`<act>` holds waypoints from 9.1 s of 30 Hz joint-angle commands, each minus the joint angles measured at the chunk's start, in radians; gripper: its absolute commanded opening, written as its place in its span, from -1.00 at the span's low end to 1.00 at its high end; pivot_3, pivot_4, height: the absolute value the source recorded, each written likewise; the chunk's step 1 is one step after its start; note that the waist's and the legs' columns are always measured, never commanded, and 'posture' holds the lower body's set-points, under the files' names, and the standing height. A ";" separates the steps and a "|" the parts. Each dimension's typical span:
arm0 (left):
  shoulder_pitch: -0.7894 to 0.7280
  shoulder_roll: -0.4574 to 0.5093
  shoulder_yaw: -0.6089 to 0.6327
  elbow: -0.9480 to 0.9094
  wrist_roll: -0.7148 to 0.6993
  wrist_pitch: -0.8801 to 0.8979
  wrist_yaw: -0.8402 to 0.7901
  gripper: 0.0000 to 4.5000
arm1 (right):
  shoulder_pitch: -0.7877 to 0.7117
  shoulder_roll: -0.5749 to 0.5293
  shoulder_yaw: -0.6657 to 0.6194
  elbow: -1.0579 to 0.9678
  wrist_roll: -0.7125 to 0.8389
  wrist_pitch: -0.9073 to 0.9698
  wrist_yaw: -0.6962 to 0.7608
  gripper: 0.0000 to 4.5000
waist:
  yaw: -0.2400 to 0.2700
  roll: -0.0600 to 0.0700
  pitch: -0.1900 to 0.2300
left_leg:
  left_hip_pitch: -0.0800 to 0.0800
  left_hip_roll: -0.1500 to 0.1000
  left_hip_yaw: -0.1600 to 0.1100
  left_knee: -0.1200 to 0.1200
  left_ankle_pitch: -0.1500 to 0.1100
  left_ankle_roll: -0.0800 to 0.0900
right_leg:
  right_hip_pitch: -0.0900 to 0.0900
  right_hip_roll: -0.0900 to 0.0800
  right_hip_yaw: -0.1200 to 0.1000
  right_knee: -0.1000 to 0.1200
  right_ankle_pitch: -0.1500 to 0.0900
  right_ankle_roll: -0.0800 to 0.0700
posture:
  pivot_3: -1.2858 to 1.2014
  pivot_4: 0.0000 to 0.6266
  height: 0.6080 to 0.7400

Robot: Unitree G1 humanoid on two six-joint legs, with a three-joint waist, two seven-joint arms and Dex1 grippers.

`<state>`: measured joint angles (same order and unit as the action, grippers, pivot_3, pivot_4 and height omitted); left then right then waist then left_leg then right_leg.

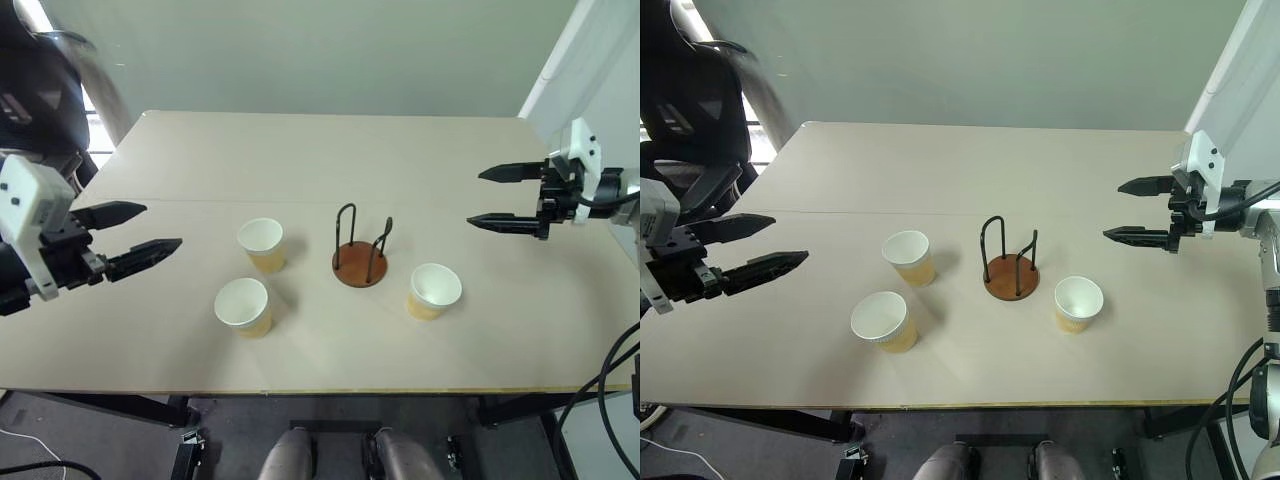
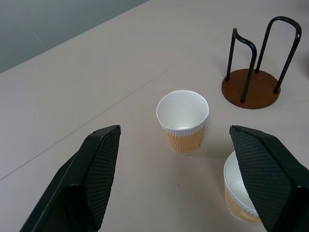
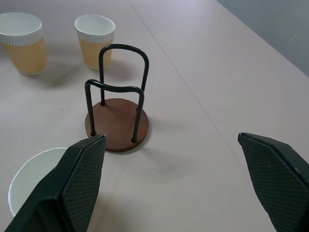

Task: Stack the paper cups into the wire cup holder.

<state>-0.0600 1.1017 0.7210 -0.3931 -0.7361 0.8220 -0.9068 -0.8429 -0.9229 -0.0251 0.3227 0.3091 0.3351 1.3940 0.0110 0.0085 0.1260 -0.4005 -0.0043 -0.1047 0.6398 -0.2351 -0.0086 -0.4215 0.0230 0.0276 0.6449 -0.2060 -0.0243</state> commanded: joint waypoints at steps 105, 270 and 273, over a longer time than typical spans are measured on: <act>-0.220 0.098 -0.257 0.016 -0.023 -0.024 -0.189 0.73 | 0.209 0.312 0.262 -0.712 0.214 0.669 -0.582 -0.97 | 0.000 -0.005 -0.002 | -0.004 0.003 0.000 0.007 -0.006 0.000 | -0.002 0.004 0.001 0.000 -0.002 0.002 | 0.03 -0.52 1.00; 0.122 0.074 0.258 -0.244 -0.296 0.146 -0.256 0.73 | -0.292 0.275 0.563 -0.347 0.010 -0.194 0.220 -1.00 | -0.017 -0.004 0.000 | -0.003 0.007 0.002 0.007 -0.008 0.000 | -0.002 0.007 0.001 0.002 -0.008 -0.014 | 0.03 -0.52 1.00; 0.126 0.082 0.265 -0.246 -0.303 0.157 -0.256 0.73 | -0.290 0.277 0.561 -0.354 0.005 -0.193 0.220 -1.00 | -0.017 -0.004 0.000 | -0.003 0.007 0.002 0.007 -0.008 0.000 | -0.002 0.007 0.001 0.002 -0.008 -0.014 | 0.03 -0.52 1.00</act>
<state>0.0662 1.1653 0.9454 -0.6299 -1.0252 0.9712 -1.1668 -1.1263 -0.6451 0.5390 -0.0064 0.3123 0.1551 1.6105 -0.0060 0.0042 0.1260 -0.4037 0.0023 -0.1031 0.6468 -0.2427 -0.0090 -0.4237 0.0300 0.0285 0.6469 -0.2143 -0.0387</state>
